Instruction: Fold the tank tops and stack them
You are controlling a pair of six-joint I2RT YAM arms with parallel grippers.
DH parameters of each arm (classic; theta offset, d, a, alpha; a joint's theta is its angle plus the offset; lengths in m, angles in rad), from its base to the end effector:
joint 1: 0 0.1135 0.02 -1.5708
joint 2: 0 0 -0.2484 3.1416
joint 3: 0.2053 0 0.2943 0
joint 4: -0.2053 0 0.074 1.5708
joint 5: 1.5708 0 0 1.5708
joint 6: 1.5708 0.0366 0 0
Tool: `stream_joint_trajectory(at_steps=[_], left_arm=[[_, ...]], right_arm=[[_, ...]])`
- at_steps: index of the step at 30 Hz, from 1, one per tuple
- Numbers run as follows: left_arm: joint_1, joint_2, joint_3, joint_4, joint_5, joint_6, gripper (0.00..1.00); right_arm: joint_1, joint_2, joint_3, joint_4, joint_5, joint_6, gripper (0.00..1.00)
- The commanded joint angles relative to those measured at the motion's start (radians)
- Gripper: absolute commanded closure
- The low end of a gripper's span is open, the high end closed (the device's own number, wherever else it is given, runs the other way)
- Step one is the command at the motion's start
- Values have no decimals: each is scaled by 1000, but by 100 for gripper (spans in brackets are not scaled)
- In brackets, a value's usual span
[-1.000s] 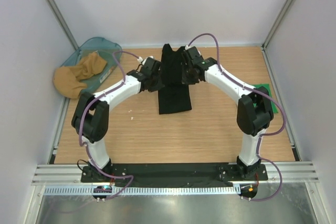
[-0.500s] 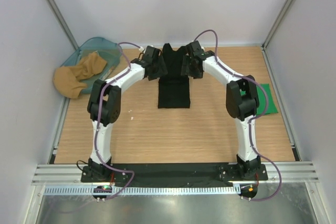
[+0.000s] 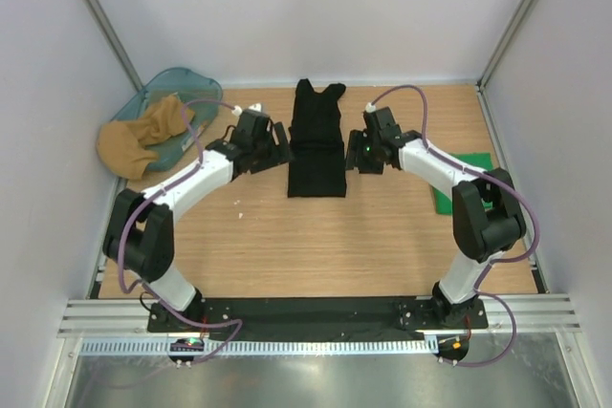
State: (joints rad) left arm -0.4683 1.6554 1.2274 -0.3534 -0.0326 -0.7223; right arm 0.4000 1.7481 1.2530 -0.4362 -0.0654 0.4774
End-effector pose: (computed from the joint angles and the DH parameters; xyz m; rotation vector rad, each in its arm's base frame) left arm 0.3633 -0.1824 0.2181 -0.3225 2.3963 -0.5322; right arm 0.3784 0.1626 0.1852 0.0712 2.5545 0.4351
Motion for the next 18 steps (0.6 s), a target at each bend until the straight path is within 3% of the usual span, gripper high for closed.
stream_joint_trajectory(at_steps=[1,8,14,18], left_arm=[[-53,-54,-127,85,29,-32,27],[-96,-5,-213,166,30,-54,35],[-101,47,-216,209,28,-46,38],[-101,99,-207,223,30,-51,48]], right_arm=[[3,-45,-124,125,-138,7,43],[7,-30,-251,214,-211,-8,44],[7,-1,-234,235,-214,-13,46],[10,43,-201,226,-192,-13,54]])
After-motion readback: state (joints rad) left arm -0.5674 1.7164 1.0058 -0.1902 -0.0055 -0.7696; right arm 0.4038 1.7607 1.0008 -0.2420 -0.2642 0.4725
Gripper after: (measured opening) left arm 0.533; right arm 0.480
